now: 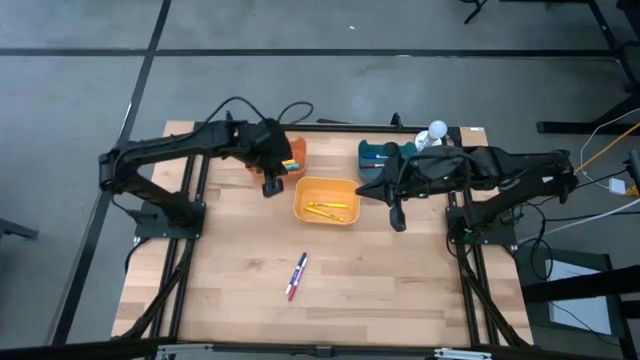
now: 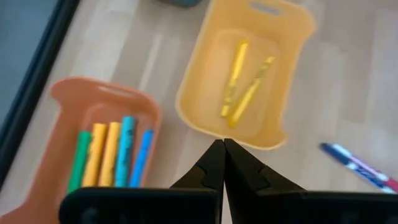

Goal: Pick & Place Markers
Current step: Put the blue marker pen into the blue bin

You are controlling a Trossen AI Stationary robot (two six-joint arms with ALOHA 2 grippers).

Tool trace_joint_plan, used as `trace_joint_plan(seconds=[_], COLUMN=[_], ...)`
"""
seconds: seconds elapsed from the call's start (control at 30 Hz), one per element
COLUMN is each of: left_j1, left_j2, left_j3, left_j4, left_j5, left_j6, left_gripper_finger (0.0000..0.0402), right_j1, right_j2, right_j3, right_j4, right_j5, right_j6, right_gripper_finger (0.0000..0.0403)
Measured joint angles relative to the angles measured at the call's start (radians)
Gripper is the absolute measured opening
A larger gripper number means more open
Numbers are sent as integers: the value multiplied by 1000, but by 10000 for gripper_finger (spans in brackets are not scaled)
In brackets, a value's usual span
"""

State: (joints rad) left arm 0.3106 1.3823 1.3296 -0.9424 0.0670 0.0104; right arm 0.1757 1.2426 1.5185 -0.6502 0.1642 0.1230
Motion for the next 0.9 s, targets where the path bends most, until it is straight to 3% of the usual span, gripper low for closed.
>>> trace_joint_plan(seconds=[0.43,0.9], left_j1=[-225,-345], left_j2=[-31,-31], left_j3=[0,0], left_j4=[4,135], left_j5=[-97,-141], left_j6=[-170,-287], left_gripper_finger=[1,1], right_j1=[0,1], right_j2=[-111,-213], right_j3=[0,-52], right_j4=[-92,-142], right_j5=[9,-8], right_j6=[-23,-98], right_gripper_finger=[1,0])
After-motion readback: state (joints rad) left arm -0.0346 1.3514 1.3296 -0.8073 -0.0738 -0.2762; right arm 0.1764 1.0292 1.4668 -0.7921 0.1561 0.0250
